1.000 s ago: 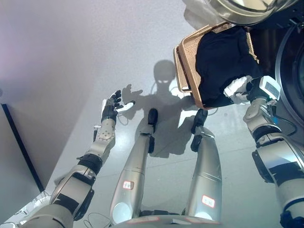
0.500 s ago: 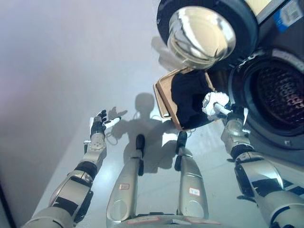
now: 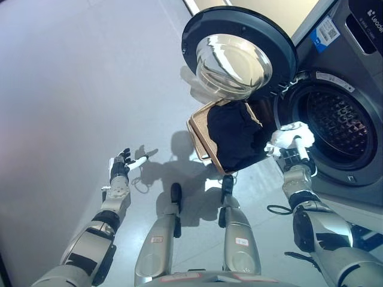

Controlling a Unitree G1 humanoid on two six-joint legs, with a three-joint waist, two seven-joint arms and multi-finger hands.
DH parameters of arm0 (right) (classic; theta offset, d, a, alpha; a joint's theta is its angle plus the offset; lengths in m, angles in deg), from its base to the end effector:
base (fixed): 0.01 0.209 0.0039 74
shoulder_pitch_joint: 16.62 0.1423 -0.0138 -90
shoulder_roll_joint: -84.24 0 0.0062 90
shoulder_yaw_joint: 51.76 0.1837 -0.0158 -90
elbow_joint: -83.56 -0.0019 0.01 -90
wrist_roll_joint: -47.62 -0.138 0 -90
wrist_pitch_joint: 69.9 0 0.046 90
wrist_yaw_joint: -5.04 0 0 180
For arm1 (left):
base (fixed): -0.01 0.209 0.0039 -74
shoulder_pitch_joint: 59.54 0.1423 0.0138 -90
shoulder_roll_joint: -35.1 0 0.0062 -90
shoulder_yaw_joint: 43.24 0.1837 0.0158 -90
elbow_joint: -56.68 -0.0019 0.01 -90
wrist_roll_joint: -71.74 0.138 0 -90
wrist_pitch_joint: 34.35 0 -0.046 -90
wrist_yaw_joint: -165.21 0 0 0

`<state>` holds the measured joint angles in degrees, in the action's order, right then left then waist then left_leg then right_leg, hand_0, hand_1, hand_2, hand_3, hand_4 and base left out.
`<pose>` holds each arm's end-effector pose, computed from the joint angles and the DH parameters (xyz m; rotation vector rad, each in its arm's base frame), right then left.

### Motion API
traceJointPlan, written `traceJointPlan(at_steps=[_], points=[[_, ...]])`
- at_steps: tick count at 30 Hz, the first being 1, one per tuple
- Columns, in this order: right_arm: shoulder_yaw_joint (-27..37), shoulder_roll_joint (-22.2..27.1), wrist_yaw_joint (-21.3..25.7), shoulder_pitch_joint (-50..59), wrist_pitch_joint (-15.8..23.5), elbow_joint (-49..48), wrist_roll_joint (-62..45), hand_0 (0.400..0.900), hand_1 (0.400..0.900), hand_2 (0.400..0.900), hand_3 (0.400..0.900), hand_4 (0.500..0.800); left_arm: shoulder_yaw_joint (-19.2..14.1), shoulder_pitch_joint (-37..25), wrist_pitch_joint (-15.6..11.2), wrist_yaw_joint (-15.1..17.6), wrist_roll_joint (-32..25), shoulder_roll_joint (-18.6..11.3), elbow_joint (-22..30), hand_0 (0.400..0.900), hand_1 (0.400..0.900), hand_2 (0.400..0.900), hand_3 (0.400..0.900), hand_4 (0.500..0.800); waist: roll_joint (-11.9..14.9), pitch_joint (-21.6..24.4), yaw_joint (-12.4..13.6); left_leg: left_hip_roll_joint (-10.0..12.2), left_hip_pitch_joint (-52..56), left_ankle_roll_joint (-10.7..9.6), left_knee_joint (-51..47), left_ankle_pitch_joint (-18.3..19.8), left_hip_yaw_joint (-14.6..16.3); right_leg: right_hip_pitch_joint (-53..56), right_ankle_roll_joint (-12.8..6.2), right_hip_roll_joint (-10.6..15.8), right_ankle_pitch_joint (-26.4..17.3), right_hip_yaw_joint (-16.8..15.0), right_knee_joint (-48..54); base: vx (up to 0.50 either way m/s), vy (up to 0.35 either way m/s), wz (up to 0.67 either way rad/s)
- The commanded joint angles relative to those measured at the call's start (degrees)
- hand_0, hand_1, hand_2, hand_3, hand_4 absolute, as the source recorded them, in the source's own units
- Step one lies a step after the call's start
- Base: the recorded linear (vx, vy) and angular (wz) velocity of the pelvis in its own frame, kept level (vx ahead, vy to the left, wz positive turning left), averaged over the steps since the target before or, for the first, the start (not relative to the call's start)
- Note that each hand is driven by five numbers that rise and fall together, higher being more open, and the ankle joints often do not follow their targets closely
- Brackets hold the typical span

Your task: Put the clothes in the basket into the washing machine.

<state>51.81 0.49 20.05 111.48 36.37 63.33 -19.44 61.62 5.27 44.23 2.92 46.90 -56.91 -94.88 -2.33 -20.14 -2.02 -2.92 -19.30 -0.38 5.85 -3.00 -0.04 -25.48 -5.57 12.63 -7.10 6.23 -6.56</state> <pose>0.2827 -0.2766 0.0345 0.9103 0.1275 -0.9268 0.2471 0.2127 -0.0244 0.1337 0.4409 0.3616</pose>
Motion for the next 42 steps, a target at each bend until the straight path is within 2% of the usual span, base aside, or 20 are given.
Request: traceJointPlan(at_steps=[1, 7, 8, 14, 21, 23, 24, 36, 42], points=[[1.5, 7.7, -0.2, 0.9, 6.8, -3.2, -2.8, 0.4, 0.4, 0.4, 0.4, 0.5, -4.0, 1.0, -2.9, 0.5, -1.4, -0.7, -2.8, 0.9, 0.9, 0.9, 0.9, 0.8, -2.1, 3.6, -0.4, 3.8, 0.3, -5.8, -0.3, 1.5, -2.3, 0.8, -3.89, 2.2, 1.1, -1.7, -3.4, 0.0, -0.039, -0.14], [5.2, 14.2, 0.6, 3.9, 8.4, -3.3, -5.8, 0.4, 0.4, 0.4, 0.4, 0.5, -4.2, 3.1, -2.8, -0.3, -1.8, -0.4, -1.2, 0.9, 0.9, 0.9, 0.9, 0.8, -3.4, 4.6, -0.3, 5.0, 0.8, -6.6, -2.0, 0.6, -1.9, 0.1, -3.68, 1.2, 1.7, -2.2, -3.6, 0.0, -0.038, -0.09], [5.9, 16.9, 1.0, 4.8, 8.5, -3.1, -6.1, 0.4, 0.4, 0.4, 0.4, 0.5, -4.2, 3.8, -2.9, -0.7, -2.4, -0.5, -0.6, 0.9, 0.9, 0.9, 0.9, 0.8, -3.5, 4.8, -0.5, 5.3, 1.0, -6.9, -2.3, 0.4, -1.8, 0.0, -3.63, 0.9, 1.8, -2.2, -3.6, 0.02, -0.045, -0.09], [4.4, 25.9, 1.3, 9.9, 8.0, -2.7, -5.7, 0.4, 0.4, 0.4, 0.4, 0.5, -3.8, 4.7, -2.5, -1.3, -2.3, -0.8, -0.4, 0.9, 0.9, 0.9, 0.9, 0.8, -3.5, 5.6, -0.8, 6.7, 1.7, -8.2, -4.4, -1.0, -1.4, -0.4, -3.33, -0.5, 2.3, -2.1, -3.9, 0.02, -0.057, -0.01], [1.5, 28.8, 1.0, 10.9, 9.2, -7.4, -3.0, 0.4, 0.4, 0.4, 0.4, 0.5, -3.7, 5.5, -2.9, -1.0, -2.5, -0.7, 1.5, 0.9, 0.9, 0.9, 0.9, 0.8, -3.2, 5.5, -1.1, 7.5, 2.3, -8.9, -6.4, -2.2, -1.5, -1.1, -3.01, -1.3, 2.7, -1.5, -4.4, 0.02, -0.044, 0.07], [0.1, 28.7, 0.6, 9.9, 7.9, -6.7, -0.4, 0.633, 0.633, 0.633, 0.633, 0.64, -3.7, 5.4, -3.0, -1.1, -2.3, -0.8, 1.5, 0.9, 0.9, 0.9, 0.9, 0.8, -3.1, 5.3, -1.1, 7.7, 2.3, -8.9, -6.6, -2.3, -1.5, -1.3, -2.89, -1.5, 2.8, -1.3, -4.7, 0.01, -0.037, 0.06], [-0.2, 28.3, 0.5, 9.9, 7.4, -6.4, -0.1, 0.9, 0.9, 0.9, 0.9, 0.8, -3.7, 5.2, -3.0, -1.1, -2.3, -0.9, 1.3, 0.9, 0.9, 0.9, 0.9, 0.8, -3.0, 5.3, -1.1, 7.7, 2.3, -8.8, -6.6, -2.3, -1.5, -1.4, -2.87, -1.6, 2.8, -1.4, -4.8, 0.0, 0.0, 0.0], [-1.2, 24.3, -0.7, 10.5, 5.6, -1.6, -1.5, 0.9, 0.9, 0.9, 0.9, 0.8, -3.5, 4.9, -3.2, -1.0, -2.2, -0.9, 1.7, 0.9, 0.9, 0.9, 0.9, 0.8, -2.9, 5.1, -0.8, 7.3, 2.7, -8.4, -7.6, -2.5, -1.7, -1.5, -2.84, -1.6, 2.5, -1.7, -4.4, 0.0, 0.0, 0.01], [-3.2, 24.5, -2.1, 11.5, 2.7, 1.7, -0.1, 0.9, 0.9, 0.9, 0.9, 0.8, -3.6, 4.9, -3.1, -1.3, -2.3, -0.9, 0.9, 0.9, 0.9, 0.9, 0.9, 0.8, -2.5, 5.2, -0.5, 7.1, 3.1, -8.2, -7.4, -2.0, -1.7, -1.1, -2.85, -1.4, 2.3, -1.6, -4.3, 0.0, 0.0, 0.0]])
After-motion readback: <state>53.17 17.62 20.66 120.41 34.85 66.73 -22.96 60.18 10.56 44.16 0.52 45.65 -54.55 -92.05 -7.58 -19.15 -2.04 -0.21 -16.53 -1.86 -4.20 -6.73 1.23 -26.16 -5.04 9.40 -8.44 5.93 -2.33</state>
